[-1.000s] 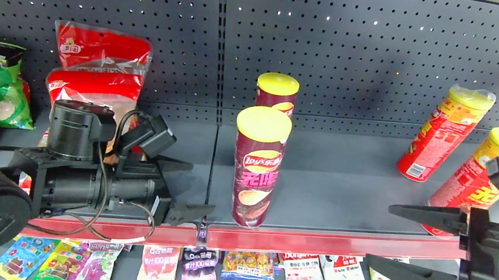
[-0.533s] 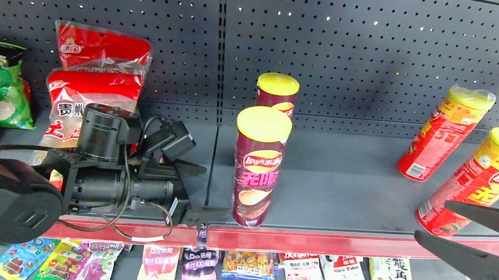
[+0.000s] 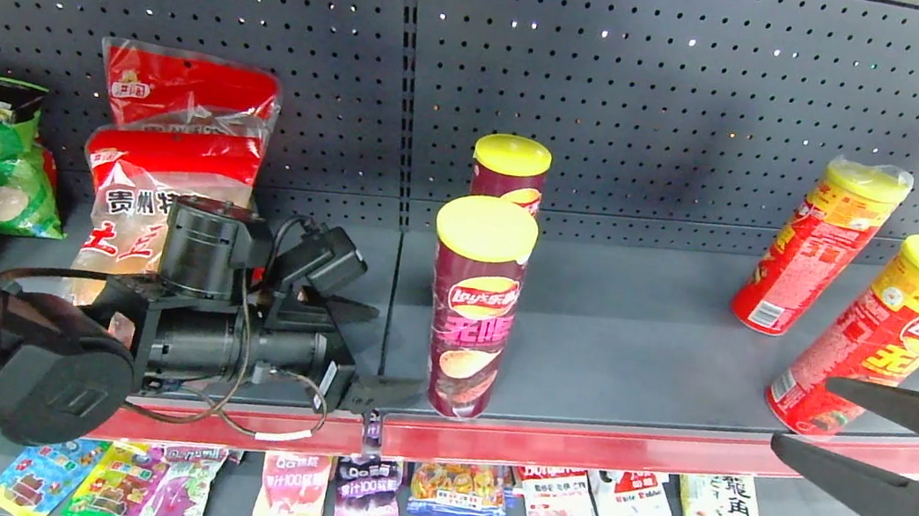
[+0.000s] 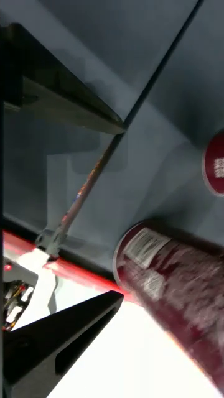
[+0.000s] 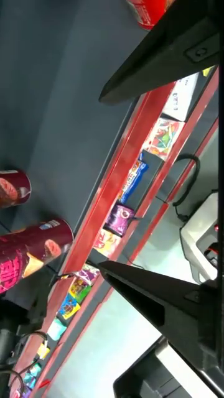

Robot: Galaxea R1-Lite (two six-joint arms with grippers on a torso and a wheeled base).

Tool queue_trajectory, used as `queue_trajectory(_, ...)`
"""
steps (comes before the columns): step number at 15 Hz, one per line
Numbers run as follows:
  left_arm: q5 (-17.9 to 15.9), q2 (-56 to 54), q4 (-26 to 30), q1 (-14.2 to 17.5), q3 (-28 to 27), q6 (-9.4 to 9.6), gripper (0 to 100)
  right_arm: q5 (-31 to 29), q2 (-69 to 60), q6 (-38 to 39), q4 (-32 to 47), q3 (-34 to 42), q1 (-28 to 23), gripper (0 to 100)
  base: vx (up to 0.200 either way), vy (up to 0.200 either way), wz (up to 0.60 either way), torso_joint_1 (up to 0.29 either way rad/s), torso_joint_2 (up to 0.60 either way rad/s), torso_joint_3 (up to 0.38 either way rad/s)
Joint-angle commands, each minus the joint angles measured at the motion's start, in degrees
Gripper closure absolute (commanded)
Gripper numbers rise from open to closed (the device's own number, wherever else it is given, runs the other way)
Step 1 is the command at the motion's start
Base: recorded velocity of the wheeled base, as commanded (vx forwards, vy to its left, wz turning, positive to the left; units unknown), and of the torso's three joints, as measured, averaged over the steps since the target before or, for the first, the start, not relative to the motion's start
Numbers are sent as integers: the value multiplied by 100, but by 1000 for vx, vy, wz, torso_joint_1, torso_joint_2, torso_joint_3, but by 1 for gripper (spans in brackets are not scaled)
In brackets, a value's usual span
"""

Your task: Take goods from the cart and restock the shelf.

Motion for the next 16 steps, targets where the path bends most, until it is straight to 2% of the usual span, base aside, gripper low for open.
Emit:
queue_trajectory(1, 38, 127, -5, -6, -96, 2, 0, -3, 10, -4, -1, 8, 7, 0, 0, 0, 0, 0, 0, 0)
queue_trajectory(16, 240, 434, -5, 29, -483, 2, 0, -3, 1, -4, 7, 52, 7, 0, 0, 0, 0, 0, 0, 0)
